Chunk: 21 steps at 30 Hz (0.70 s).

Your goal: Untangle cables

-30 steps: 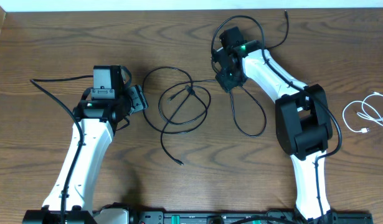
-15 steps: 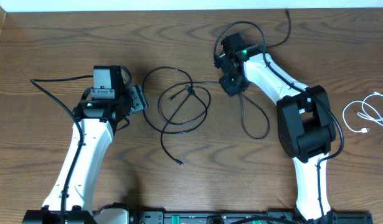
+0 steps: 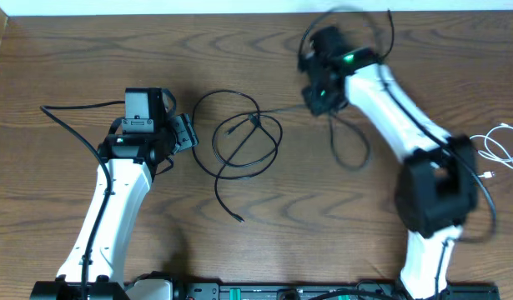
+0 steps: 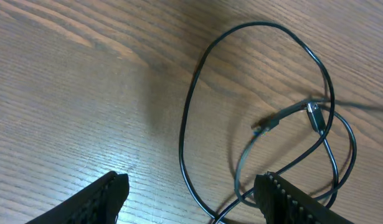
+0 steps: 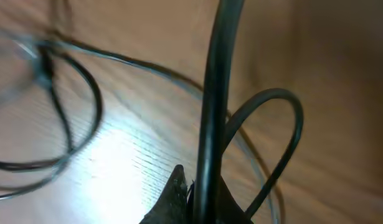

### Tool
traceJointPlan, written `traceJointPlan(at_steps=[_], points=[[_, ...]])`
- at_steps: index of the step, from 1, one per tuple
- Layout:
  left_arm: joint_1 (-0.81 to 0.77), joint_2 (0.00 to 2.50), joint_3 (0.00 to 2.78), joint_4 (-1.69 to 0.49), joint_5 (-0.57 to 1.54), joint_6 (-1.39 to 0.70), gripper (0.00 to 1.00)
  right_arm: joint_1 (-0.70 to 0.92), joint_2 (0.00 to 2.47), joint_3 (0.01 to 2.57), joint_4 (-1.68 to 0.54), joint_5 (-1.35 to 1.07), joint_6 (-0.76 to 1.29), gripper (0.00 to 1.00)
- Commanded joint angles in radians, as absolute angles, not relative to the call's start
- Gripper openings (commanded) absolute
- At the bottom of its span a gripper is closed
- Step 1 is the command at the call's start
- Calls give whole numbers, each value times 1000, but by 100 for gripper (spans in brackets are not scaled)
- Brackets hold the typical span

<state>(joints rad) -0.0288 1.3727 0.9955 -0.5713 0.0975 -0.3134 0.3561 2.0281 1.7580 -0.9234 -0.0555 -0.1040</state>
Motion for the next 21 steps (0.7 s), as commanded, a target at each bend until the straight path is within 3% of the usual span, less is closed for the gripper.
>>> traceJointPlan(at_steps=[1, 6, 12, 17, 21], points=[[-25, 1375, 1016, -572, 94, -308, 70, 295, 1850, 1797, -924, -62, -81, 1], [-25, 1375, 1016, -572, 94, -308, 70, 160, 1703, 1798, -931, -53, -82, 1], [-25, 1375, 1016, -575, 94, -308, 70, -169, 1608, 1797, -934, 211, 86, 1], [-25, 1375, 1016, -575, 94, -308, 70, -398, 1623, 1797, -1016, 160, 252, 1], [-25, 1375, 1016, -574, 94, -308, 70, -451, 1658, 1796, -1026, -14, 213, 6]])
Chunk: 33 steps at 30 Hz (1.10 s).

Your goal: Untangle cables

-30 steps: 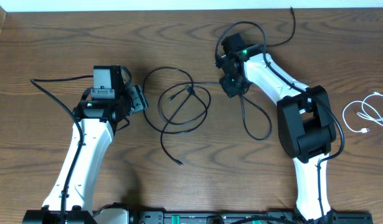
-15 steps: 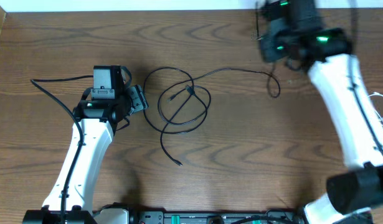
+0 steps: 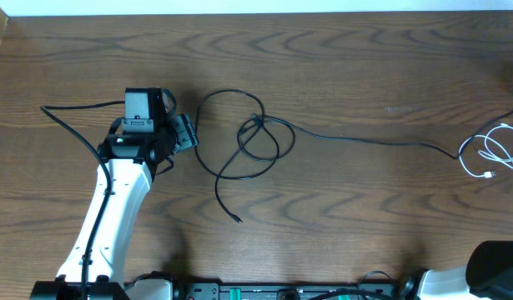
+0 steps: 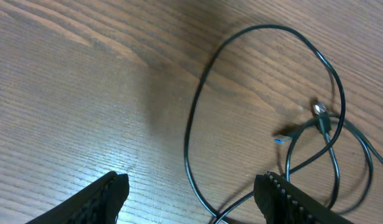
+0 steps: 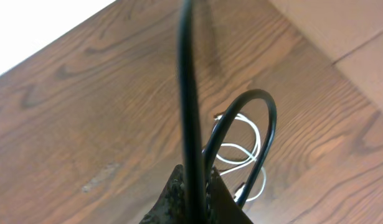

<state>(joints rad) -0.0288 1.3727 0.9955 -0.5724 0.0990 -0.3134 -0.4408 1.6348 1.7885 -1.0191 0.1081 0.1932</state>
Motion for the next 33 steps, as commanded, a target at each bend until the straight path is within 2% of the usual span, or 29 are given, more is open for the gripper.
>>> traceJointPlan(at_steps=[1, 3, 4, 5, 6, 8, 12, 17, 23, 33], points=[[-25, 1375, 1016, -574, 94, -308, 70, -451, 1668, 1796, -1030, -23, 207, 9], [-25, 1375, 1016, -576, 94, -308, 70, -443, 1693, 1796, -1039, -46, 194, 17], [-25, 1375, 1016, -576, 94, -308, 70, -438, 1709, 1796, -1040, -74, 168, 28], [-25, 1375, 1016, -576, 94, -308, 70, -435, 1720, 1796, -1040, -99, 142, 35], [-25, 1375, 1016, -576, 94, -308, 70, -429, 1736, 1796, -1045, -120, 110, 49], [-25, 1375, 1016, -576, 94, -308, 70, -422, 1754, 1796, -1060, -124, 107, 56], [-25, 1375, 1016, -576, 94, -308, 70, -419, 1763, 1796, -1067, -167, 105, 62], [-25, 1375, 1016, -576, 94, -308, 70, -358, 1764, 1796, -1120, -434, -23, 63], [-25, 1375, 1016, -576, 94, -308, 70, -99, 1764, 1780, -1234, -454, -209, 70], [-25, 1375, 1016, -587, 94, -307, 70, 285, 1866, 1657, -1041, -340, -432, 75]])
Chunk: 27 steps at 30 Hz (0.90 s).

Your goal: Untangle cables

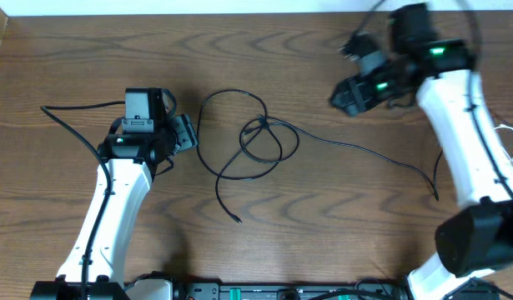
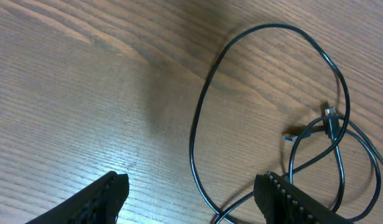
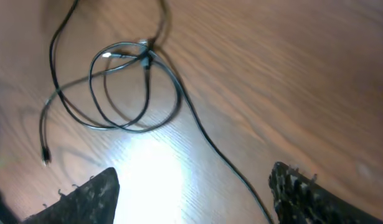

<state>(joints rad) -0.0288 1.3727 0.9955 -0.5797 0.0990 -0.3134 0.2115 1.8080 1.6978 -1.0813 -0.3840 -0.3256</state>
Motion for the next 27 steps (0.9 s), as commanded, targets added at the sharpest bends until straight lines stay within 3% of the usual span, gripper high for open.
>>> traceJointPlan(at_steps=[1, 4, 9, 22, 27], points=[[-25, 1375, 1016, -587, 94, -307, 70, 312, 1884, 1644, -1016, -334, -447, 75], [-25, 1375, 1016, -587, 94, -308, 70, 385, 1955, 1628, -926, -305, -450, 73], [-25, 1375, 1016, -587, 94, -308, 70, 464, 2070, 1628, -811, -296, -439, 54], [-25, 1375, 1016, -589, 94, -308, 70, 522, 2200, 1627, -619, -212, -352, 52], [-25, 1375, 1016, -591, 94, -308, 70, 522, 2228, 1626, -599, -211, -351, 46]])
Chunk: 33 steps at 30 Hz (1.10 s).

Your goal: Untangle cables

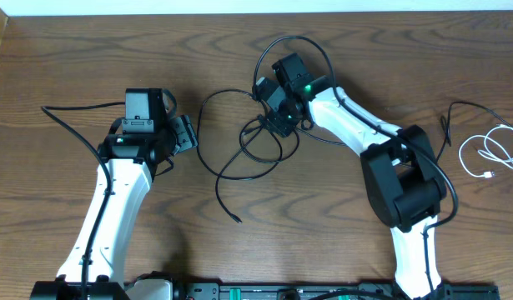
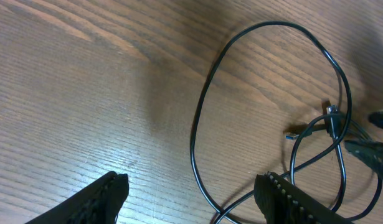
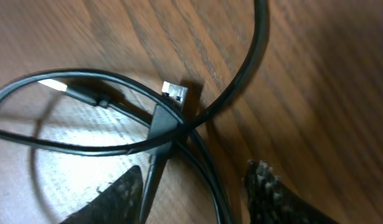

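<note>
A black cable [image 1: 213,158] lies looped and knotted mid-table, its free tail ending at a plug [image 1: 238,219]. My right gripper [image 1: 277,118] is low over the knot, open, with cable strands [image 3: 207,174] running between its fingers [image 3: 124,198]. A USB plug [image 3: 174,93] lies just ahead of them. My left gripper [image 1: 186,133] is open to the left of the loops, touching nothing; in the left wrist view the big loop [image 2: 200,124] and the two plugs [image 2: 330,116] lie ahead of the left gripper [image 2: 191,200].
A coiled white cable [image 1: 492,152] lies near the table's right edge, with a thin black cable end [image 1: 450,112] curling beside it. The right arm [image 1: 356,133] stretches across the table's right half. The table's far edge [image 1: 156,14] runs along the top.
My right gripper, open and high over the back right of the table, has come down onto the knot of the black cable. The left arm has not moved.
My right gripper was shut on the black cable just right of the tangle. Then it held it far to the right, the cable stretched out toward the white one. Then it was open, the cable lying loose. Now it straddles the knot.
</note>
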### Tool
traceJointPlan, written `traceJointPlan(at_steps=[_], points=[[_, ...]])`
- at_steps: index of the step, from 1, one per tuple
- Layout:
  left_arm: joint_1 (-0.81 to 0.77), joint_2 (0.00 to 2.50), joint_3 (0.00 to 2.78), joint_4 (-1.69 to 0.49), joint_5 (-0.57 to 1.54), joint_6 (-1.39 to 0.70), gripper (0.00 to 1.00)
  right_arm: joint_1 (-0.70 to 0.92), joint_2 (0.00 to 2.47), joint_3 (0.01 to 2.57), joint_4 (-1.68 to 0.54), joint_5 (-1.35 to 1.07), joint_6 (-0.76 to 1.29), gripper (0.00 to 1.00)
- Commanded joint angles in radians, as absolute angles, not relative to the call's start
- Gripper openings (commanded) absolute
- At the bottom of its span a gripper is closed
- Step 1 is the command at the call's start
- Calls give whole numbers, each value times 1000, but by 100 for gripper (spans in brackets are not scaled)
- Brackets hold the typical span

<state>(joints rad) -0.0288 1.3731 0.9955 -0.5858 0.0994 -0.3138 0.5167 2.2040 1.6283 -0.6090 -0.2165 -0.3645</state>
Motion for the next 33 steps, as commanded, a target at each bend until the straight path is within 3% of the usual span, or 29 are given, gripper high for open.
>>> traceJointPlan(at_steps=[1, 6, 21, 22, 25, 33], points=[[-25, 1375, 1016, -591, 94, -308, 70, 521, 2232, 1626, -592, -210, -351, 44], [-25, 1375, 1016, -595, 94, -307, 70, 519, 2244, 1626, -556, -163, -283, 32], [-25, 1375, 1016, -595, 94, -308, 70, 518, 2245, 1549, -502, -163, -197, 24], [-25, 1375, 1016, -595, 94, -307, 70, 518, 2245, 1548, -501, -163, -192, 22], [-25, 1375, 1016, -595, 94, -308, 70, 518, 2242, 1551, -498, -162, -171, 1], [-25, 1375, 1016, -595, 94, -308, 70, 477, 2124, 1592, -533, -148, -90, 1]])
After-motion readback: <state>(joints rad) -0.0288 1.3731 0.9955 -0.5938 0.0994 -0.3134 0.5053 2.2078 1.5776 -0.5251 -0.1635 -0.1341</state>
